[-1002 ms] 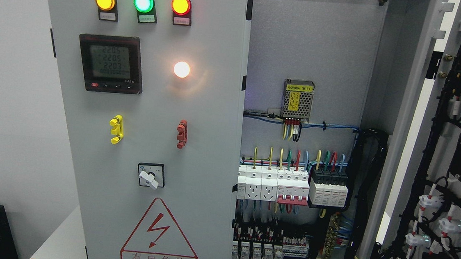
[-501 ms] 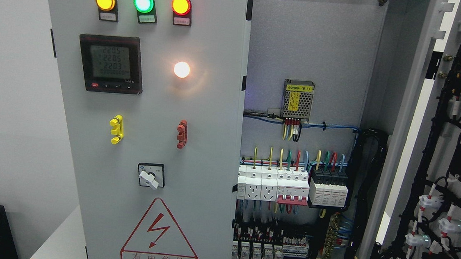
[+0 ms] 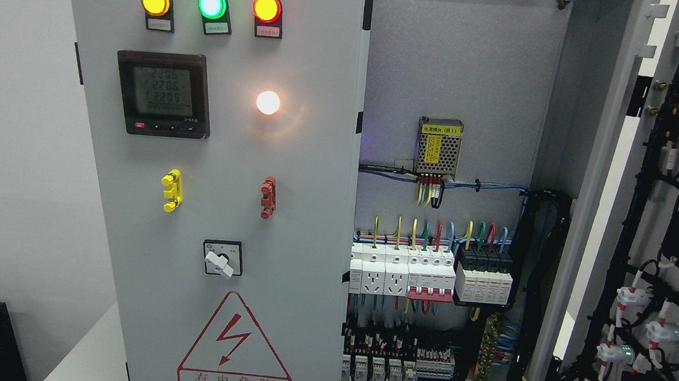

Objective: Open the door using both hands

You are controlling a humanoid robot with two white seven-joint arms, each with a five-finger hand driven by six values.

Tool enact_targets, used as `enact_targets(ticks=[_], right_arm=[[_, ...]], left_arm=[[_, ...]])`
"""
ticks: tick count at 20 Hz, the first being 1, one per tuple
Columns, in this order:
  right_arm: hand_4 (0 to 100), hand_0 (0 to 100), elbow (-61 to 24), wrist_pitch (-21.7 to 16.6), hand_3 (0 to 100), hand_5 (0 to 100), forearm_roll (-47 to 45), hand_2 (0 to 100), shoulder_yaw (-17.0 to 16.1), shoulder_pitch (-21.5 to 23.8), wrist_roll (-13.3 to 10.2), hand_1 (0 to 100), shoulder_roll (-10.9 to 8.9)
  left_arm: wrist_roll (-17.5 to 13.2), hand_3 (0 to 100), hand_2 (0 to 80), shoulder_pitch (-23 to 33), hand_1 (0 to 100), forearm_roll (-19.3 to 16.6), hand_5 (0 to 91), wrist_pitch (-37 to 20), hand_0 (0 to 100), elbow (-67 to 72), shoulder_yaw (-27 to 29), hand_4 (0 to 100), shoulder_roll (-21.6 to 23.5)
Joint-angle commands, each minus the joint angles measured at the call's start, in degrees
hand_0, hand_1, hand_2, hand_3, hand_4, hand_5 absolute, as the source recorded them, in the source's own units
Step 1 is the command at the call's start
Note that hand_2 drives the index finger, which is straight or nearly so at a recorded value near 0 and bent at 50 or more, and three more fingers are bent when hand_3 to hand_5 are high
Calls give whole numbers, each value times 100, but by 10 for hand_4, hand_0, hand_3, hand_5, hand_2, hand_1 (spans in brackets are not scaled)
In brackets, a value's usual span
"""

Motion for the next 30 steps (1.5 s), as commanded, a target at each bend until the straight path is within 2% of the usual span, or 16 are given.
enact_targets(ticks=[1, 3, 6, 9, 11, 13, 15, 21, 24, 27, 30], right_arm=[[0, 0, -2, -2, 0, 0, -1, 0, 0, 0, 0, 0, 0], [0, 0, -2, -2, 0, 0, -1, 0, 0, 0, 0, 0, 0], [0, 0, -2, -2, 0, 0, -1, 0, 0, 0, 0, 0, 0], [0, 0, 7, -2, 0, 0, -1, 0, 0, 0, 0, 0, 0], [0, 0, -2, -2, 0, 0, -1, 0, 0, 0, 0, 0, 0], [0, 0, -2, -2, 0, 0, -1, 0, 0, 0, 0, 0, 0], [0, 0, -2, -2, 0, 0, -1, 0, 0, 0, 0, 0, 0], [0, 0, 7, -2, 0, 0, -1, 0, 0, 0, 0, 0, 0], [0, 0, -2, -2, 0, 0, -1, 0, 0, 0, 0, 0, 0], [0, 0, -2, -2, 0, 0, -1, 0, 0, 0, 0, 0, 0], [0, 0, -2, -2, 0, 0, -1, 0, 0, 0, 0, 0, 0]], left_arm=[[3, 0, 0, -160, 0, -667, 0, 8, 0, 2332, 141, 41, -1698], [12, 0, 0, -326, 0, -790, 0, -1, 0, 2929, 194, 41, -2110], [3, 0, 0, -686, 0, -1220, 0, -176, 0, 3992, 229, 41, -2804], [21, 0, 0, -1012, 0, -1502, 0, -413, 0, 4978, 457, 41, -3394], [21, 0, 0, -1188, 0, -1791, 0, -414, 0, 5374, 799, 41, -3693], [21, 0, 0, -1311, 0, -2335, 0, -414, 0, 5708, 1325, 41, -3975], [56, 0, 0, -1321, 0, -2854, 0, -423, 0, 5867, 1783, 41, -4186], [293, 0, 0, -1505, 0, -3664, 0, -431, 0, 6570, 2803, 41, -4740], [583, 0, 0, -1505, 0, -4146, 0, -457, 0, 6904, 3243, 41, -4872], [697, 0, 0, -1505, 0, -4648, 0, -808, 0, 7343, 3664, 41, -4899], [829, 0, 0, -1505, 0, -5166, 0, -976, 0, 7625, 4341, 41, -4899]])
